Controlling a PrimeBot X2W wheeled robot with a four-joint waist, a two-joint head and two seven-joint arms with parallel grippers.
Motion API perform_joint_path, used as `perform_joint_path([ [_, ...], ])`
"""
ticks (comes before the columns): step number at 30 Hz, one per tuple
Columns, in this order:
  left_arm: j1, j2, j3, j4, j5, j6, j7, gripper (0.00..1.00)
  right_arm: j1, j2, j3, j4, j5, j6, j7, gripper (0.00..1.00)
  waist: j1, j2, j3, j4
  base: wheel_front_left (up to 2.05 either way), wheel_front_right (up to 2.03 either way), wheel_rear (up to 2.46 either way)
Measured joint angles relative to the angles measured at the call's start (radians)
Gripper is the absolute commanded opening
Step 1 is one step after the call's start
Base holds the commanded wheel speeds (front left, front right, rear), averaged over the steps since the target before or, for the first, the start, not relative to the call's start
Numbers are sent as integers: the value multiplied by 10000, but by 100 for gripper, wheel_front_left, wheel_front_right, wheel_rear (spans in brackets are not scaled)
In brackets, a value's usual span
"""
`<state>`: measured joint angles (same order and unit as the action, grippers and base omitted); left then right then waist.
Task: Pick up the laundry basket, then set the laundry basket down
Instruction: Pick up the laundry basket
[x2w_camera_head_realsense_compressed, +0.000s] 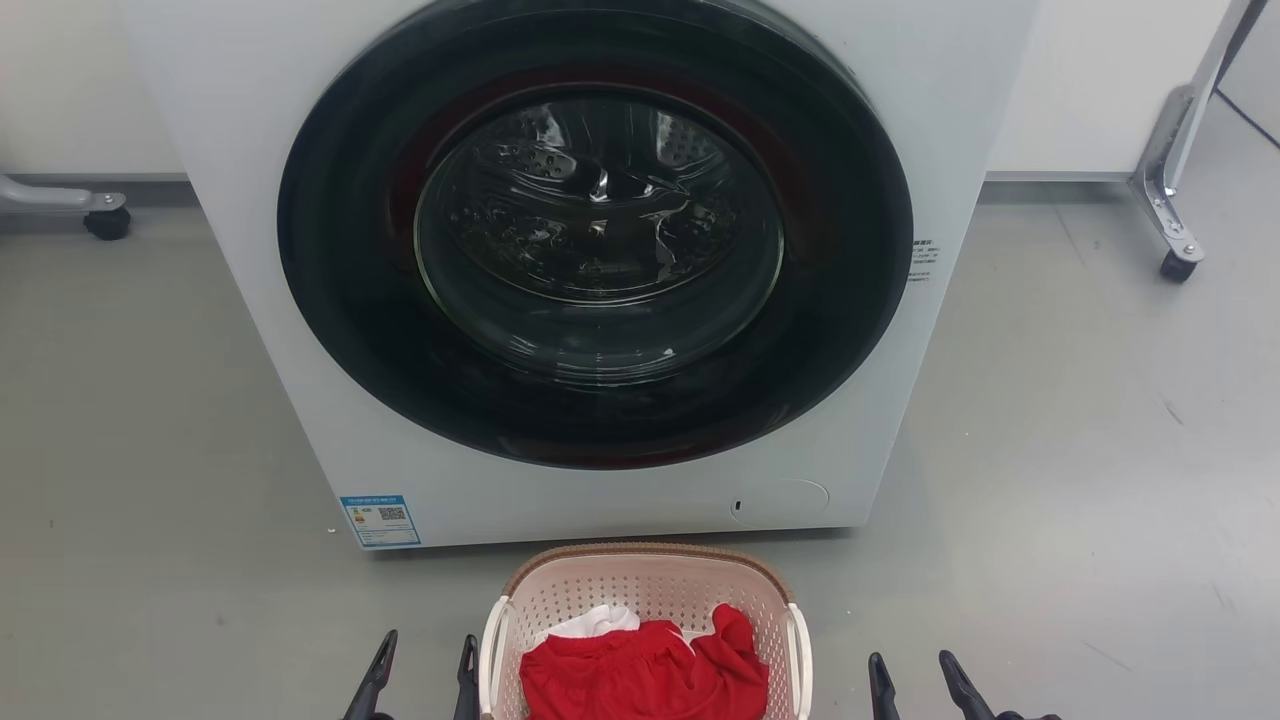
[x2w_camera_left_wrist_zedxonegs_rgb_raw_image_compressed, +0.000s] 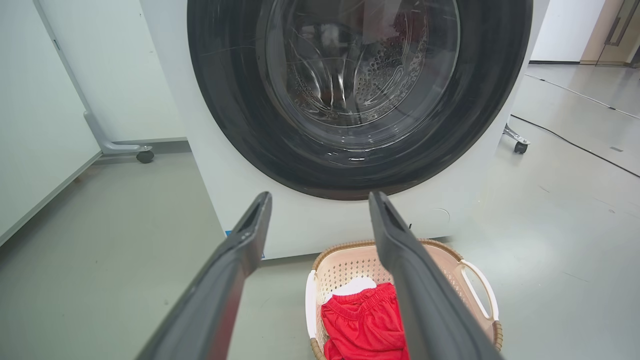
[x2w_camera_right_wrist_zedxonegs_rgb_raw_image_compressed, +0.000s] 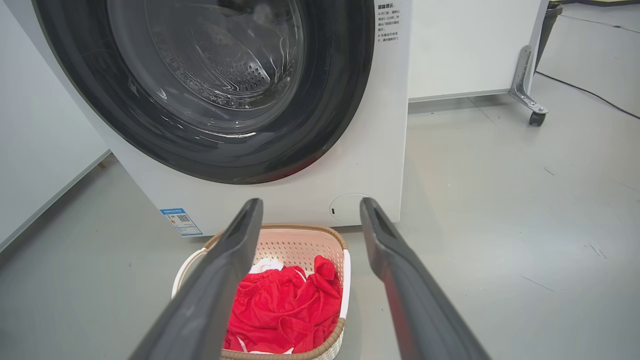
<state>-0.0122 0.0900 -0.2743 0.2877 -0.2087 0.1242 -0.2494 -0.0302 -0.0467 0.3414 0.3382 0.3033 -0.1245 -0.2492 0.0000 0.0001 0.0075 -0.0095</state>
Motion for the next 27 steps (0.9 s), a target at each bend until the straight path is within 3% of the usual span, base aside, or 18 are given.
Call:
perform_joint_path([
  [15, 16, -23, 88, -44, 198, 0, 0, 100, 8, 0, 130, -146, 61, -2, 0, 100, 0, -1, 181, -38, 0, 0, 0],
  [27, -190, 144, 282, -316, 261, -8, 0, 100, -381, -2, 25, -360, 318, -2, 0, 100, 0, 0, 1136, -100, 0, 0, 0],
])
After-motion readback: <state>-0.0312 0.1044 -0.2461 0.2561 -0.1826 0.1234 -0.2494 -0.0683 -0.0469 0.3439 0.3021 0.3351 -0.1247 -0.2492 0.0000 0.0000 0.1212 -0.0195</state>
